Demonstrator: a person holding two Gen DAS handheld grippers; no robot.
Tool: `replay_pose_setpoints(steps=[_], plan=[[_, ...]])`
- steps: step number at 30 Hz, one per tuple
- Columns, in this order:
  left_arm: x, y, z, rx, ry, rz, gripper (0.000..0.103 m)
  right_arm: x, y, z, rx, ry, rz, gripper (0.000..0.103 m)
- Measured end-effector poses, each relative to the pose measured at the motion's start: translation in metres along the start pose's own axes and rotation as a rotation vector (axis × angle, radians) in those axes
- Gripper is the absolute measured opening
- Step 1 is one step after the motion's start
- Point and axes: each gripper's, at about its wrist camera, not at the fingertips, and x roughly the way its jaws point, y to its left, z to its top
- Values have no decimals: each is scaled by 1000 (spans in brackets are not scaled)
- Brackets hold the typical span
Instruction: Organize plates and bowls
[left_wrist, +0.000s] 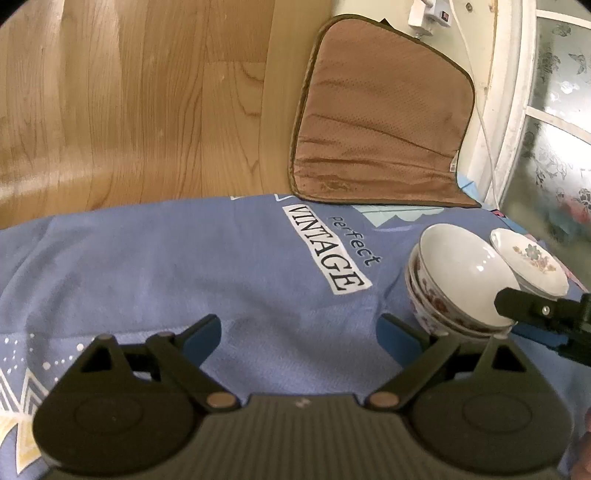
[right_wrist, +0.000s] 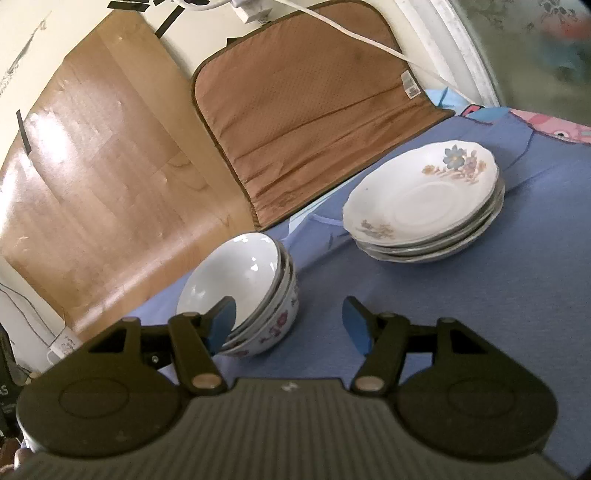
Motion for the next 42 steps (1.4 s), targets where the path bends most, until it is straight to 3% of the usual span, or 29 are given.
replay_pose_setpoints(steps=[42], plan=[[-3,-2,0,-7,-3,-12,95,-2,-3,-1,2,-11,51,66]])
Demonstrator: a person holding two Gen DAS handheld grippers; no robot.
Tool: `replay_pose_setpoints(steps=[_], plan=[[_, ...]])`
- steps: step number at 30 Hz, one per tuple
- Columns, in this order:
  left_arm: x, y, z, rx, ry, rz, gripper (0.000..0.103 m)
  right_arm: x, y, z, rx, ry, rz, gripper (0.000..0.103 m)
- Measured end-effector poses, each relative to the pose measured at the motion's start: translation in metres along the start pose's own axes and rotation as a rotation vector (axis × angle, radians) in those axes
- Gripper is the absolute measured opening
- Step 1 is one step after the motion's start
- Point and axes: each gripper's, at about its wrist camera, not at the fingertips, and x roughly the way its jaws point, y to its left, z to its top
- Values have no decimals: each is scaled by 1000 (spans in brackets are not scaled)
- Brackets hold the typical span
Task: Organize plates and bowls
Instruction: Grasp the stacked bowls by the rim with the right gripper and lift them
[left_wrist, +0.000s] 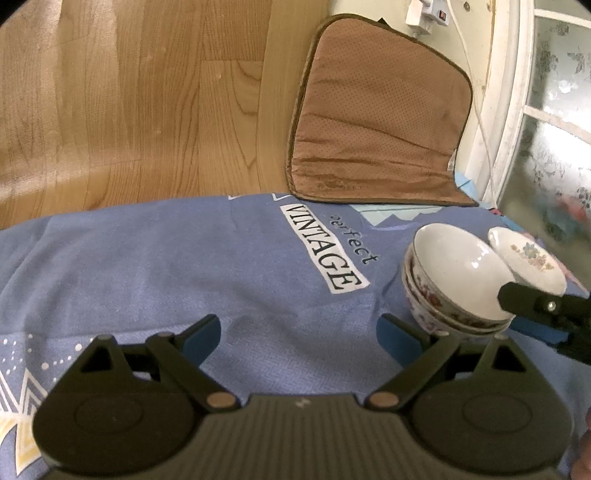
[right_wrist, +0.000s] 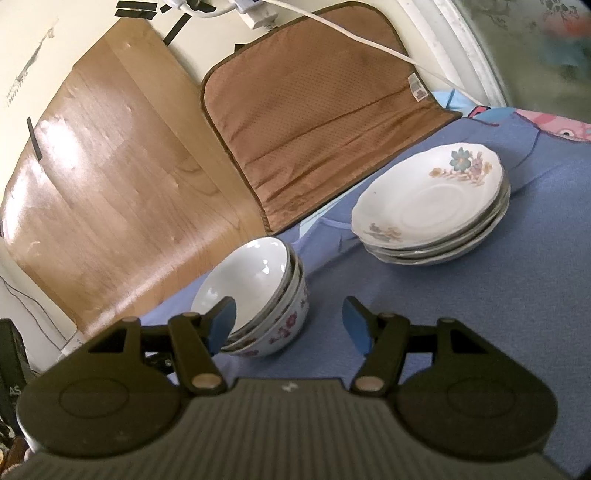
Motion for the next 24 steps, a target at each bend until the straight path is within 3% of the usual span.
replay_pose_setpoints(steps=[5,11,15,18,21,24], plan=[[-7,20,4,-118,-11,-123,97,0,-2,0,10,0,18,66],[-12,28,9,-173,-21,-238,95,-3,-7,1,55,-4,39,67],[-5,28,21,-239,81,-340,90,-4,-12,3,97,-2,26,67],[-1,21,36,-225,147,-386,90,-5,-13,11,119,47,0,67],[11,8,52,-183,226,-401,89,-3,-11,30,116,139,-10,67],[29,-2,57,-162,305,-396,77,10,-8,51,109,253,-35,66]])
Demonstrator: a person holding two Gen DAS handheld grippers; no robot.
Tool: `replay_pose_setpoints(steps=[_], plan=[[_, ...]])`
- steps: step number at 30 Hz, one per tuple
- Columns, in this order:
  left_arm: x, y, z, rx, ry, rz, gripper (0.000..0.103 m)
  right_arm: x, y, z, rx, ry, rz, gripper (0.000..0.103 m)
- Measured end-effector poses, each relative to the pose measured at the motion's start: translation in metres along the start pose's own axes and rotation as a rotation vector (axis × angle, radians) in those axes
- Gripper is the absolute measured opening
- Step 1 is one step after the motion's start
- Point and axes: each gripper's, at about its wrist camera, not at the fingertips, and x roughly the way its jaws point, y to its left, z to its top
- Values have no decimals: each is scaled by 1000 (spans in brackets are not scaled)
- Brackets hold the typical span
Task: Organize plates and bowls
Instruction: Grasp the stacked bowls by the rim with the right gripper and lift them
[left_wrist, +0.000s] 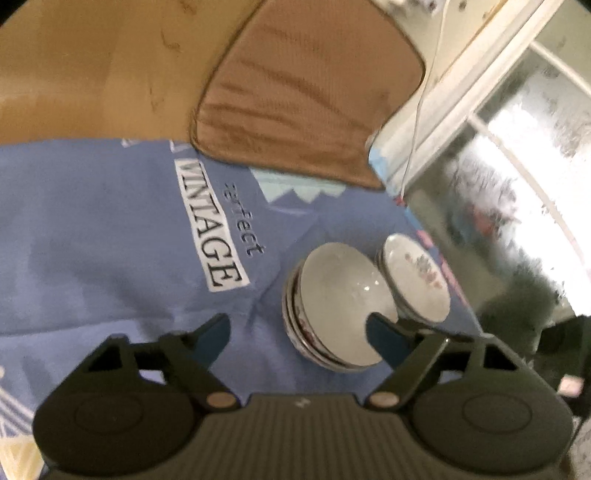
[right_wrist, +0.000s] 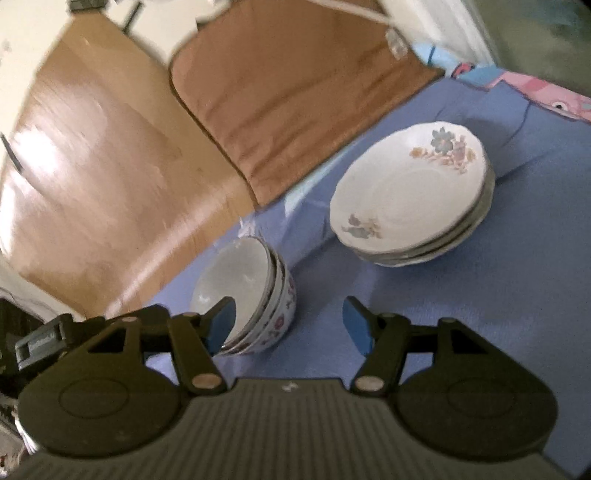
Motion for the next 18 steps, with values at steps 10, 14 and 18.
replay_pose_setpoints(steps=[10,14,18], plan=[[35,8,2,-94,132,-55,39,46,11,33,0,290,-18,45],[38,16,1,-147,133,-79,29,60,14,33,-29,343,-19,30],[36,18,3,-190,138,-78,29,63,16,35,-38,344,-8,30]])
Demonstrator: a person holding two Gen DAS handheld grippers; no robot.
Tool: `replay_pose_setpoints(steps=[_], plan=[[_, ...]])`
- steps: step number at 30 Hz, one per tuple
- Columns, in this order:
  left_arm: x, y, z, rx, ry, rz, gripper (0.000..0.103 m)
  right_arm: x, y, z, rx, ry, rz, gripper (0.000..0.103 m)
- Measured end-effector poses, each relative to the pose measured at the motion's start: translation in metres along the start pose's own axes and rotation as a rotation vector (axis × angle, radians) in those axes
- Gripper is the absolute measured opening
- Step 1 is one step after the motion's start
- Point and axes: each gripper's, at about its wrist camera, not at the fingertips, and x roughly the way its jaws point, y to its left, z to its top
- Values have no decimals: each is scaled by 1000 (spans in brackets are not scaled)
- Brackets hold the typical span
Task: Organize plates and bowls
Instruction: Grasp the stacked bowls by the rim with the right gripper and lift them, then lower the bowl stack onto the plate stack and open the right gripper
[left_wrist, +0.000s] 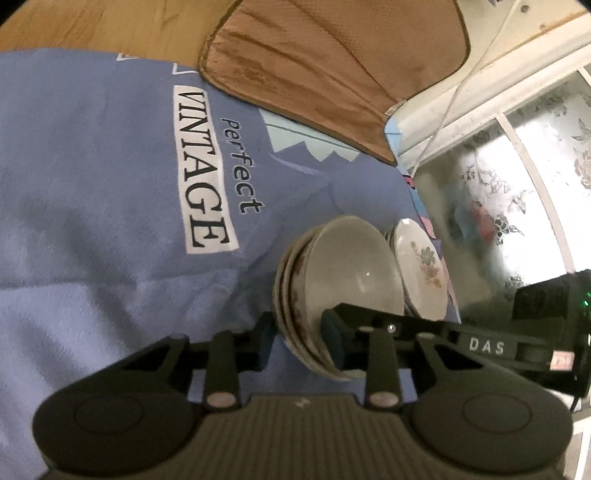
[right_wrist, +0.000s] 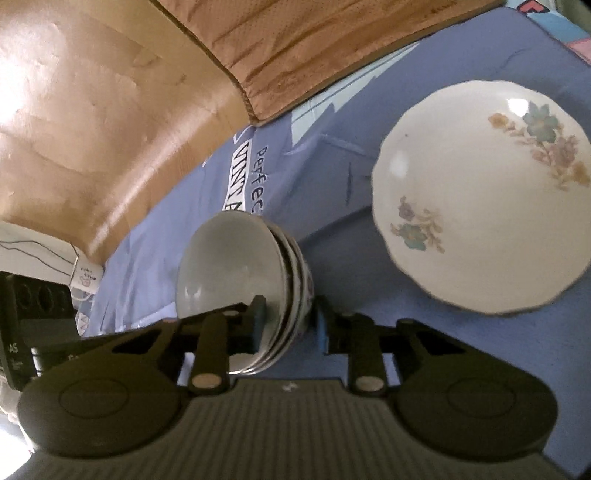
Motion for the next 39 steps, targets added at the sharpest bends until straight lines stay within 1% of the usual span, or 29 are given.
replay_pose_setpoints(steps=[3,7,10,12,15,17,22,24,25,26,27,28,29,30,31,32,36,38,39], plan=[[-8,-24,3,55,-24,34,28,-11,7,0,-56,-19,0,28],[-9,-67,13,135,-54,20,29,-48,6,13,-80,-97,11,28],[7,-93,21,172,-41,-1,29,-75,-2,22,-84,-153,-21,28],[24,-106,26,182,-15,-15,29,-88,-13,26,-77,-175,-56,28],[51,-117,33,175,37,-33,29,-97,-32,31,-43,-184,-98,28],[66,-122,35,172,60,-29,29,-99,-46,34,-16,-182,-117,28],[89,-126,36,179,86,2,30,-90,-69,38,33,-178,-134,28],[96,-126,36,185,92,9,30,-88,-70,36,25,-180,-151,29],[97,-128,36,194,83,12,31,-85,-68,36,8,-187,-169,31],[96,-129,36,204,73,15,38,-86,-66,33,-12,-201,-186,33],[93,-131,36,213,57,11,42,-88,-65,33,-29,-219,-204,35],[89,-133,36,221,42,5,51,-90,-62,31,-53,-250,-225,37],[84,-135,36,231,25,2,56,-94,-59,30,-73,-275,-237,38],[79,-137,36,243,8,3,57,-99,-57,28,-90,-302,-244,40],[72,-139,35,258,-11,8,57,-104,-56,26,-102,-333,-250,46],[66,-140,33,271,-29,13,57,-110,-55,23,-114,-366,-258,48],[44,-140,21,300,-98,42,61,-127,-45,3,-168,-496,-316,48],[33,-140,9,337,-146,86,68,-135,-39,-16,-195,-559,-330,48],[27,-140,2,364,-178,112,74,-137,-37,-25,-206,-586,-334,49]])
